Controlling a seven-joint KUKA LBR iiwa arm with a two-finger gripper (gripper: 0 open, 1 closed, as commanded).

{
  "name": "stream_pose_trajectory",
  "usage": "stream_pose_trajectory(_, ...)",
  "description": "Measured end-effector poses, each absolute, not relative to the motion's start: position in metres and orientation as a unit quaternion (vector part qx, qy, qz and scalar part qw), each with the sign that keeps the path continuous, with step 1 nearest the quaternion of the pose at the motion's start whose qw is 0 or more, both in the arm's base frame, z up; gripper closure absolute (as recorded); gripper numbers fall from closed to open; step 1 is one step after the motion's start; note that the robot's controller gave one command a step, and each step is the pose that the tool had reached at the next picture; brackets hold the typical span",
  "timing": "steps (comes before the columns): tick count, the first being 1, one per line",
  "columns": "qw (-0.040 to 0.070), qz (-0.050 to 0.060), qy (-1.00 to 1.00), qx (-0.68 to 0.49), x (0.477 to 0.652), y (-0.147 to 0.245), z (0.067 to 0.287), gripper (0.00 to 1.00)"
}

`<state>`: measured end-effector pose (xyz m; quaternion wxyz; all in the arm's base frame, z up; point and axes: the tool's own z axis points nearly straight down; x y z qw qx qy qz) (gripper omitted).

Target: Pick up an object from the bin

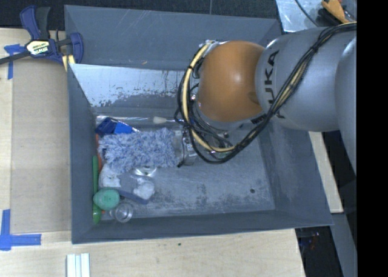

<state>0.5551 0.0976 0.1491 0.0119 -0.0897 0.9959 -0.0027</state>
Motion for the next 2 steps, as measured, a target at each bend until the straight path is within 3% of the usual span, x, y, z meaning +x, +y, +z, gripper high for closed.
stream_pose_trajectory(1,0.007,-0.003,0.996,-0.093,0.552,0.094,0.163,1.00)
stream_pose_trajectory(2,0.010,-0.004,0.992,-0.124,0.559,0.096,0.178,1.00)
